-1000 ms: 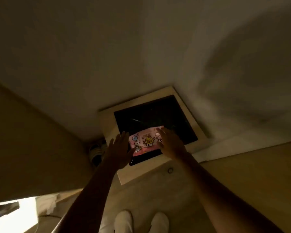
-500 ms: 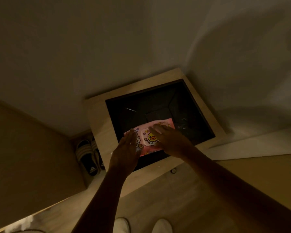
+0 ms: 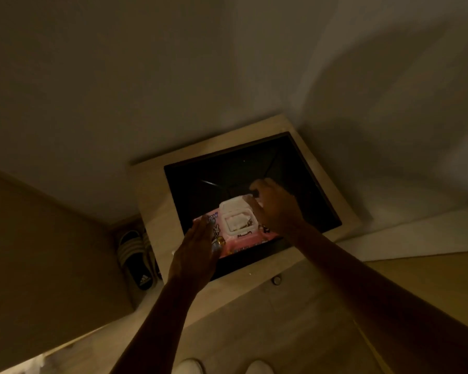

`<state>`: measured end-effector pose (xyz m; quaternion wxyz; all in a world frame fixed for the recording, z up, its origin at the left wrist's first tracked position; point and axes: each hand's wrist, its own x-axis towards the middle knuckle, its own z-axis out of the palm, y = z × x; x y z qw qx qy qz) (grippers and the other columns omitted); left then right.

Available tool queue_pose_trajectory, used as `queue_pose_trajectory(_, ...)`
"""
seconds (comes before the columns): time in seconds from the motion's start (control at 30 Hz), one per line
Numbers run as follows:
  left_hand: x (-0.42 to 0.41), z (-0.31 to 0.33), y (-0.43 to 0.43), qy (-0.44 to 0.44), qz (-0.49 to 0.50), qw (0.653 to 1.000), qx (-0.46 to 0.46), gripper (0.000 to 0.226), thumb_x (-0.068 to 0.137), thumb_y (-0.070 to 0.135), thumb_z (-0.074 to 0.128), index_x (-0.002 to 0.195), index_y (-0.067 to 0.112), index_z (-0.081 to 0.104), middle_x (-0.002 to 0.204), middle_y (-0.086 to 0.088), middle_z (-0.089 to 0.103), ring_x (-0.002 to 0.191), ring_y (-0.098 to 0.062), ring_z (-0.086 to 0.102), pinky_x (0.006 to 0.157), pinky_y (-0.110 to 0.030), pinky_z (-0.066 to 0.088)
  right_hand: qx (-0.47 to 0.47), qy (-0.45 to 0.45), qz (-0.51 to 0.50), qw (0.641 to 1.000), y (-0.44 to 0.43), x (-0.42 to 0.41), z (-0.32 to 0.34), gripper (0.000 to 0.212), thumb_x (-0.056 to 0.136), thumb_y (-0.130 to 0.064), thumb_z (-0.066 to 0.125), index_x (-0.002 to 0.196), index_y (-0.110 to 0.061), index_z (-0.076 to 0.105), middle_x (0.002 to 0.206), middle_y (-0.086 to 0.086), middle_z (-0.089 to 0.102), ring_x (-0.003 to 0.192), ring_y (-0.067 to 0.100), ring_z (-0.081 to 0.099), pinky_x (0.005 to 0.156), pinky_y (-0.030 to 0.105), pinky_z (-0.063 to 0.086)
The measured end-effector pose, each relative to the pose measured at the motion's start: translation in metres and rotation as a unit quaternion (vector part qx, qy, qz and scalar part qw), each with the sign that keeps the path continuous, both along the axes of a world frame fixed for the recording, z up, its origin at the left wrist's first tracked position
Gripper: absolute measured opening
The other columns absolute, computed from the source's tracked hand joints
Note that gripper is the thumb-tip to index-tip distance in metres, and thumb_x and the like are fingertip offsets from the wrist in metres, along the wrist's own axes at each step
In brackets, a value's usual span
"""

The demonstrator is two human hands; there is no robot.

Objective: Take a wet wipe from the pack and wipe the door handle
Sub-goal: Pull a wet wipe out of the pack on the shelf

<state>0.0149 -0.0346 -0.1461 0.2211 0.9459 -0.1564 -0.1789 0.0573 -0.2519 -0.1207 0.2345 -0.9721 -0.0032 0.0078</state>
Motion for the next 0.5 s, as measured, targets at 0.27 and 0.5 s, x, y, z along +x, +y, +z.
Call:
queue_pose_trajectory(0.27, 0.026, 0.023, -0.02, -0.069, -0.045, 0.997, 0.004, 0.05, 0.096, 0.026, 0.05, 0.144, 0.02, 0.037, 0.14, -0.005, 0.047, 0.124, -0.018, 0.048, 0.099, -0.029, 0.044, -0.003, 0.088, -0.032, 0.996, -0.018, -0.028, -0.011, 0.031, 0.101, -0.032, 0.046, 0.125, -0.013, 0.052, 0.118, 0.009, 0.057, 0.109, 0.023, 0.056, 0.087, 0.033, 0.049)
queue_pose_trajectory(0.5, 0.043, 0.018, -0.041, -0.062, -0.051, 0.997, 0.024, 0.058, 0.098, 0.037, 0.043, 0.149, 0.016, 0.027, 0.145, -0.008, 0.04, 0.127, -0.021, 0.045, 0.103, -0.034, 0.045, -0.046, 0.062, 0.032, 0.997, -0.023, -0.049, -0.016, 0.036, 0.096, -0.025, 0.056, 0.131, -0.015, 0.051, 0.139, 0.01, 0.047, 0.123, 0.024, 0.049, 0.093, 0.028, 0.046)
